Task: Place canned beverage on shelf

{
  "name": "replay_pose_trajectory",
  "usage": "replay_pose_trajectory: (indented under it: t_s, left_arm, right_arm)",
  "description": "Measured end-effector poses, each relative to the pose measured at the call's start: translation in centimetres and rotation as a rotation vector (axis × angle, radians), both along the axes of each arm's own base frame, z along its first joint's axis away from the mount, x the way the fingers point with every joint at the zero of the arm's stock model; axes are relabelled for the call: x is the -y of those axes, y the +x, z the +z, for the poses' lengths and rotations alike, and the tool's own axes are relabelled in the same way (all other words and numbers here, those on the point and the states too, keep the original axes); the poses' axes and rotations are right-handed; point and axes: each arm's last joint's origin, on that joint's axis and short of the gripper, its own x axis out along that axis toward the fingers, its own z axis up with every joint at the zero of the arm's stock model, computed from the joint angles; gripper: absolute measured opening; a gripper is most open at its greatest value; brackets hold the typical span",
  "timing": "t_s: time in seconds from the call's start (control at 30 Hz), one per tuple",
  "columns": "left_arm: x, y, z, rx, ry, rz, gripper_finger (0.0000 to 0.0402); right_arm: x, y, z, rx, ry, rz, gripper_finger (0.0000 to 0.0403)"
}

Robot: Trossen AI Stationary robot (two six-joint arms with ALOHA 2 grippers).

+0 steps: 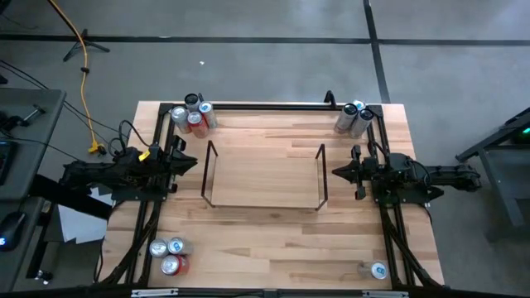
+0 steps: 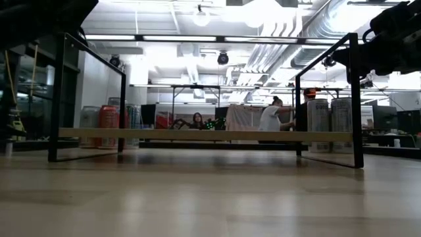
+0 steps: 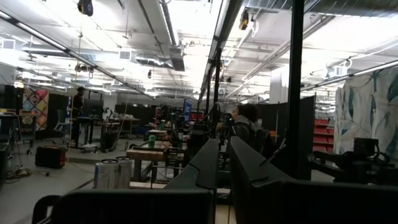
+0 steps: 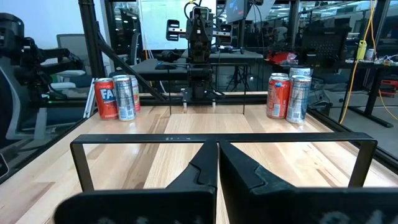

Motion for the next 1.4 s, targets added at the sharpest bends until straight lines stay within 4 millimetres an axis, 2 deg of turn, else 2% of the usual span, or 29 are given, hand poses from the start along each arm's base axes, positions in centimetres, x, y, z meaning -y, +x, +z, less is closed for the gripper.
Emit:
replay_pose_trajectory:
  t_s: [0.1, 0.27, 0.37, 0.47, 0.6, 0.8, 0.97, 1.27, 1.4]
  left_arm:
    - [0.0, 0.0, 0.0, 0.0, 0.0, 0.0, 0.0003]
    - [0.0, 0.0, 0.0, -0.001, 0.0, 0.0, 0.0003]
    - [0.0, 0.0, 0.0, 0.0, 0.0, 0.0, 0.0003]
    - [0.0, 0.0, 0.0, -0.001, 0.0, 0.0, 0.0003]
    - [0.0, 0.0, 0.0, -0.001, 0.0, 0.0, 0.0003]
    - [0.0, 0.0, 0.0, -0.001, 0.0, -0.001, 0.0003]
    - [0.0, 0.0, 0.0, -0.001, 0.0, 0.0, 0.0003]
    - [0.0, 0.0, 0.0, -0.001, 0.0, 0.0, 0.0003]
    - [0.0, 0.0, 0.0, -0.001, 0.0, 0.0, 0.0003]
  right_arm:
    - [0.0, 0.0, 0.5, 0.058, 0.113, 0.005, 0.0]
    - [0.2, -0.9, 3.9, 0.433, 0.503, 0.054, 0.0]
    - [0.5, -1.8, 5.3, 0.626, 0.637, 0.044, 0.0]
    - [0.7, -2.1, 5.8, 0.683, 0.68, -0.039, 0.0]
    - [0.8, -2.5, 7.6, 0.724, 0.688, -0.043, 0.0]
    - [0.8, -1.8, 10.6, 0.662, 0.635, -0.091, 0.0015]
    - [1.1, 0.2, 12.9, 0.504, 0.579, -0.263, 0.0093]
    - [2.6, 4.3, 16.5, 0.157, 0.547, -0.691, 0.031]
    - [4.5, 4.8, 17.5, 0.059, 0.633, -0.987, 0.0356]
